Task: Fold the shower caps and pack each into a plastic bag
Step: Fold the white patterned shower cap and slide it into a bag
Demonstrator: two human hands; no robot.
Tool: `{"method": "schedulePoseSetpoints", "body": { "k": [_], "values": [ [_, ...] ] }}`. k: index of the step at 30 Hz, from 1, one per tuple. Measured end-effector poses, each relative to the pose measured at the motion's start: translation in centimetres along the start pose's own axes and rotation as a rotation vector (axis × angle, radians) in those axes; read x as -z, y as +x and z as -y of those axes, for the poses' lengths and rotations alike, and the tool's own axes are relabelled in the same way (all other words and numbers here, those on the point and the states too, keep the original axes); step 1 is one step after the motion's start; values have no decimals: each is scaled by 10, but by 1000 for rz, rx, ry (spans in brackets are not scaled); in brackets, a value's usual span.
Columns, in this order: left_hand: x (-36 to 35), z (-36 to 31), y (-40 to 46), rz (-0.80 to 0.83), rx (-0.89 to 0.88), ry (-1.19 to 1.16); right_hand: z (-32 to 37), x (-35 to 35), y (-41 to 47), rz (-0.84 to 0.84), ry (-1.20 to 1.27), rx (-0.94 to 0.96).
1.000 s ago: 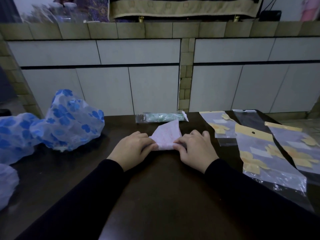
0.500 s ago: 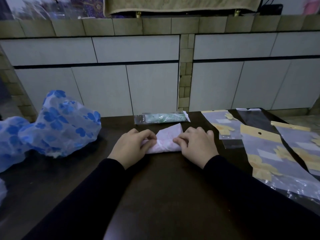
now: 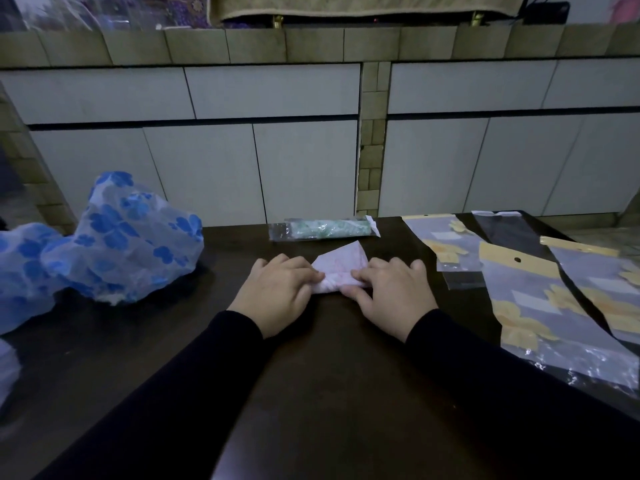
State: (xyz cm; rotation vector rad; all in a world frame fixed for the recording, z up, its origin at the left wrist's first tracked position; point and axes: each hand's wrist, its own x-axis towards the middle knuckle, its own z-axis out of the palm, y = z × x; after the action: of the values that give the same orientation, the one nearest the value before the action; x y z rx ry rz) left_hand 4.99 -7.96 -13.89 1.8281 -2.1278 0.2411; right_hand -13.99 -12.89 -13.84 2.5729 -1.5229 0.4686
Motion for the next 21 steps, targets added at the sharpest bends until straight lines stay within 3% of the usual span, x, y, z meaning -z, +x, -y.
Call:
{"method": "schedulePoseSetpoints", "body": {
  "k": [16,21],
  "values": [
    [5,-10,-6,21,75,93,-9,11,1,83,71,-22],
    [10,-10,-5,32,105,23,-12,11,6,101,178,-62]
  ]
}}
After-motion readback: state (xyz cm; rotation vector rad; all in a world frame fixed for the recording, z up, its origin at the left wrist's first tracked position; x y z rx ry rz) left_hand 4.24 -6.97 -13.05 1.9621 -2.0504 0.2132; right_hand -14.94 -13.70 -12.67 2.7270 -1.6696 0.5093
